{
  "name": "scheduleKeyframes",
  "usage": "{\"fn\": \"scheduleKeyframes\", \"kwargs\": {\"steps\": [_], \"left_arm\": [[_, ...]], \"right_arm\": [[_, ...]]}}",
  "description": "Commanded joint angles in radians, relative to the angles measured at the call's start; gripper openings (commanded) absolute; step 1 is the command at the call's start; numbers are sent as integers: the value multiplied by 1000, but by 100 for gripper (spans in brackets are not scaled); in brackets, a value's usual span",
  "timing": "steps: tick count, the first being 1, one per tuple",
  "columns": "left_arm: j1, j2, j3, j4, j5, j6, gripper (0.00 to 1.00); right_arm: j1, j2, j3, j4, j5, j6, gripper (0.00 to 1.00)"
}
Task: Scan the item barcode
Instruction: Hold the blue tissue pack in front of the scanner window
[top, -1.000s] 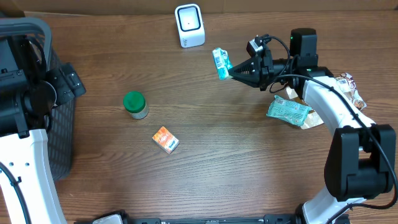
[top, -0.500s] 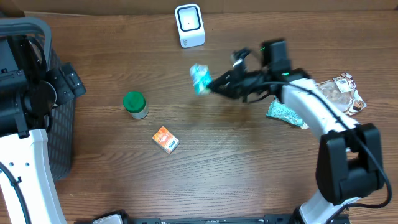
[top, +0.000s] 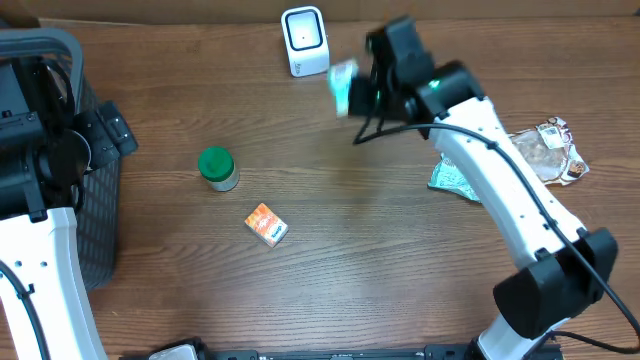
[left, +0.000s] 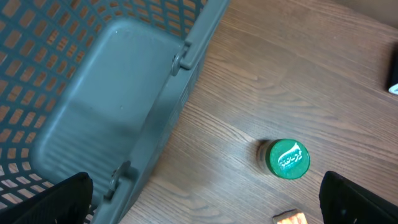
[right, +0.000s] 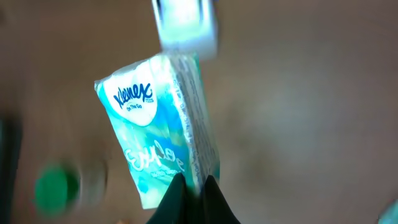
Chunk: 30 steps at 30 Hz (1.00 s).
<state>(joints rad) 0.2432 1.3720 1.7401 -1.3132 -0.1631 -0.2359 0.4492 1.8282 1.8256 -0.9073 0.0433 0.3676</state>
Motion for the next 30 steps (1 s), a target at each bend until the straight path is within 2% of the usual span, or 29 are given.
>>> {"fn": "scheduleKeyframes", "kwargs": {"steps": [1,8,15,17,24,30], "left_arm": [[5,-4,11,2,3,-11,100],[5,-4,11,2,3,-11,100],[5,-4,11,2,3,-11,100],[5,-4,11,2,3,-11,100],[5,-4,11,2,3,-11,100],[5,-4,11,2,3,-11,99]], "right_arm": [[33,-16,33,120,267,-167,4],[86,136,32,538,460,-407,4],[88,355,32,814,491,-629,4],[90,418,32,895,491,-737,4],[111,557,32,1056,491,-1106,4],[113,584,32,1089,488,-1150,4]]}}
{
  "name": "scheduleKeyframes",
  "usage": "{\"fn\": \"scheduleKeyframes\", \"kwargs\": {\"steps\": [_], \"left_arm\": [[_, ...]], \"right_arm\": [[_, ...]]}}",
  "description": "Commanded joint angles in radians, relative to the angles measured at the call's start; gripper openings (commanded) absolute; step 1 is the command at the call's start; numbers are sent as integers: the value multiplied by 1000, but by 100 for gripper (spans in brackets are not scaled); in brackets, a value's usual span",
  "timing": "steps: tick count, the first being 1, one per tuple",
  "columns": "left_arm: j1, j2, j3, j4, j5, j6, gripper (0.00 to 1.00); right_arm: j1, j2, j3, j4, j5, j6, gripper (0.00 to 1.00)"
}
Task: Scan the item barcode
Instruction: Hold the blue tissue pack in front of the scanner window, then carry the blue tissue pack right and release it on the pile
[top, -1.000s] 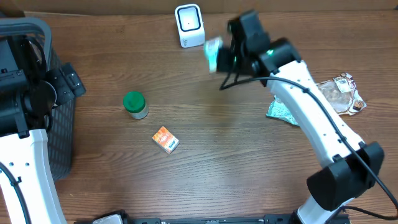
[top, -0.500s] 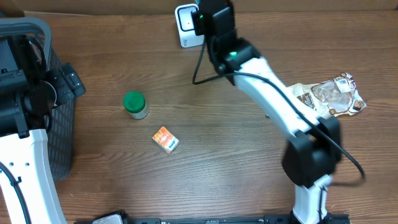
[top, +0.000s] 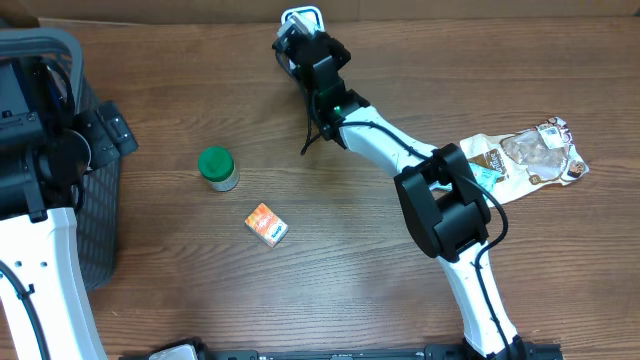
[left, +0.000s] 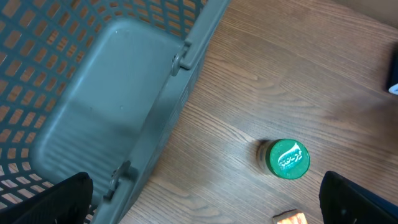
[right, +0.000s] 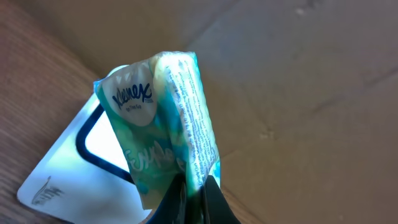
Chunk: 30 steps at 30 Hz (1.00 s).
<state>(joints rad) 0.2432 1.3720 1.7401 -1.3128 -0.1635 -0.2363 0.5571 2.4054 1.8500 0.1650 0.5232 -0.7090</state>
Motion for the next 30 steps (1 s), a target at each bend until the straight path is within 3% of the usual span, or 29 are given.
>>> {"fn": "scheduleKeyframes", "kwargs": {"steps": [1,13,20,25,30], "left_arm": [[5,-4,11,2,4,-10,99],[5,-4,11,2,4,-11,99],[5,-4,11,2,4,-11,100],[5,-4,11,2,4,-10,100],[5,-4,11,2,4,-11,100]], "right_arm": [[5,8,8,17,11,-73,4],[23,1,8,11,20,-57,4],[72,-104,8,-67,58,139,4],[87,-248,8,-312,-116,347,4],[76,-421,8,-689,-393,589,4]]}}
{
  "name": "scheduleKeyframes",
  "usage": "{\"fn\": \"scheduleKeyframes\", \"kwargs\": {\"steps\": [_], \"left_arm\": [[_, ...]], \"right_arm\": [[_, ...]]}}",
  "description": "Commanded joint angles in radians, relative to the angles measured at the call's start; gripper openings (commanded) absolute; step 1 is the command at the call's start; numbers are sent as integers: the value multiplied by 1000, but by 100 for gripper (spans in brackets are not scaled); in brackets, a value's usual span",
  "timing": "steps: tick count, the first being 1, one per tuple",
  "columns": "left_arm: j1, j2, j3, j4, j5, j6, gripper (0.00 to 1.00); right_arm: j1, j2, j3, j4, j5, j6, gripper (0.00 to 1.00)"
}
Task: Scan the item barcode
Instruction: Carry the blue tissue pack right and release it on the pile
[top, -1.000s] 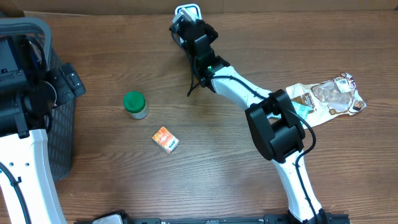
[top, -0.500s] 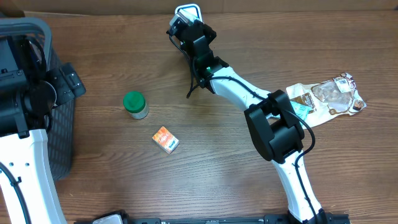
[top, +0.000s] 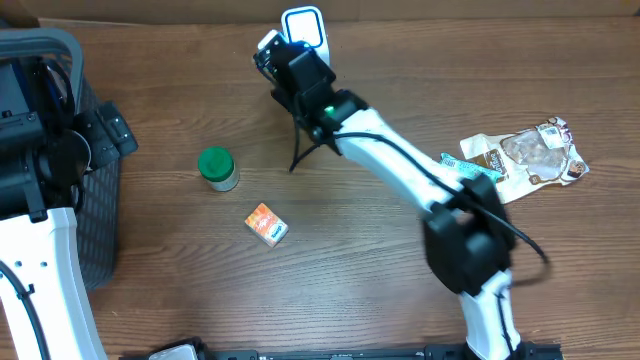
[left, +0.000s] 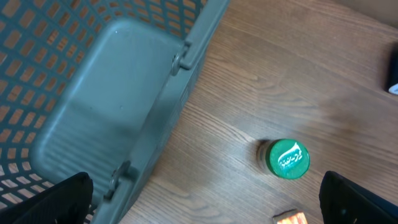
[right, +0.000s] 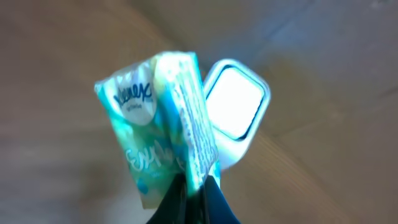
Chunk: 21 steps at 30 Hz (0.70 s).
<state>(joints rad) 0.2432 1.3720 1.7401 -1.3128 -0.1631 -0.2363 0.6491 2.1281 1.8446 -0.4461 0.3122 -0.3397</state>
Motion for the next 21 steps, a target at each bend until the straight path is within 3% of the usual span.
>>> {"fn": "scheduleKeyframes", "kwargs": {"steps": [1,4,11,16,21], "left_arm": [[5,-4,11,2,3,-10,100],[5,-4,11,2,3,-10,100],[5,-4,11,2,3,-11,99],[5,-4,11,2,3,-11,100],[5,-4,11,2,3,-10,100]], "right_arm": [[-19,-173,13,-158,-184,297,4],[-45,-245,13,-401,-182,491,4],[-233,-278,2,-813,-172,721,4],[-415,-277,-79,-884,-172,786,4],[-558,-277,-231,-838,-172,819,4]]}}
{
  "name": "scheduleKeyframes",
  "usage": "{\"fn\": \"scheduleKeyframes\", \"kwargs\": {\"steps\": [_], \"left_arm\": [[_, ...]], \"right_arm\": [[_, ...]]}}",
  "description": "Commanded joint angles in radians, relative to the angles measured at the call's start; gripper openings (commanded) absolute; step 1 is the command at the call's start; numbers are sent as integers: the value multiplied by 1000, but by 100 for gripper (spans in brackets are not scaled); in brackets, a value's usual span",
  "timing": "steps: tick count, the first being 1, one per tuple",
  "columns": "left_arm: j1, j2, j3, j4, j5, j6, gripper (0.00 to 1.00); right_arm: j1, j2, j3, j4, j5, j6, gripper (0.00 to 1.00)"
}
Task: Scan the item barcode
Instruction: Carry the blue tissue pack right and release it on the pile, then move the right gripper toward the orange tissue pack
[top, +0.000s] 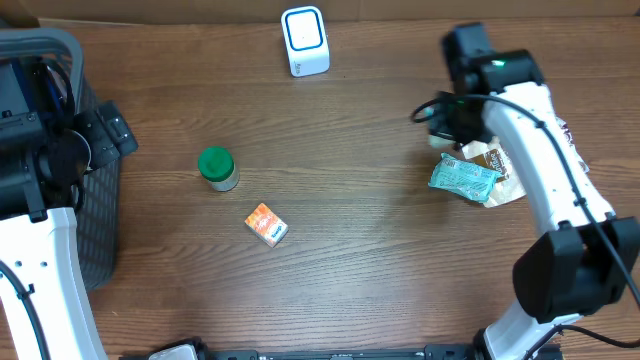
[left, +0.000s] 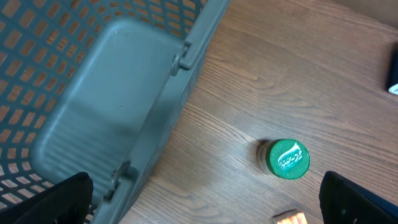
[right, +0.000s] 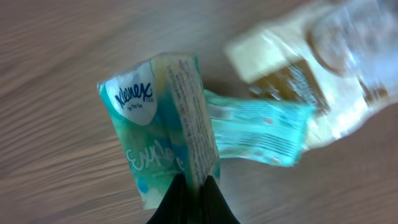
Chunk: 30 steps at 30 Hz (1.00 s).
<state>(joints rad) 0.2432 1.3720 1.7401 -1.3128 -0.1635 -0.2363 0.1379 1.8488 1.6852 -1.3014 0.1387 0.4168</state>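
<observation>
My right gripper (right: 193, 186) is shut on the lower edge of a teal and white Kleenex tissue pack (right: 155, 118), printed side panel facing the camera. In the overhead view the right gripper (top: 445, 120) hangs at the table's right side and the pack is hidden under it. The white barcode scanner (top: 305, 40) stands at the back middle, well to the left of it. My left gripper (left: 205, 208) is open over the basket's edge, nothing between its fingers (left: 59, 199).
Under the held pack lie a flat teal packet (top: 463, 178) and a clear snack bag (right: 311, 56). A green-lidded jar (top: 217, 167) and a small orange box (top: 267, 225) sit left of centre. A grey mesh basket (left: 112, 93) stands at the left edge.
The right gripper, still shut on the tissue pack, has gone from just in front of the scanner at the back to the right side, above the teal packet and snack bag. The left arm is unchanged.
The right gripper held the tissue pack in the air to the right of the scanner. Then the pack was right at the scanner's window, then slightly to its left. Now it is far right, over the pile of items. The left arm stayed still throughout.
</observation>
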Motion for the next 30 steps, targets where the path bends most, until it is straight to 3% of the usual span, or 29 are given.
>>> {"fn": "scheduleKeyframes", "kwargs": {"steps": [1,7,13,22,26,30], "left_arm": [[5,-4,11,2,4,-11,100],[5,-4,11,2,4,-11,100],[5,-4,11,2,4,-11,100],[5,-4,11,2,4,-11,100],[5,-4,11,2,4,-10,100],[5,-4,11,2,4,-10,99]], "right_arm": [[-71,3,-111,38,1,72,4],[-160,3,-311,151,-6,78,5],[-195,3,-336,159,-5,77,49],[-167,2,-107,-70,-73,18,52],[-96,2,-2,-109,-236,-81,52],[12,3,1,-9,-502,-171,51]]}}
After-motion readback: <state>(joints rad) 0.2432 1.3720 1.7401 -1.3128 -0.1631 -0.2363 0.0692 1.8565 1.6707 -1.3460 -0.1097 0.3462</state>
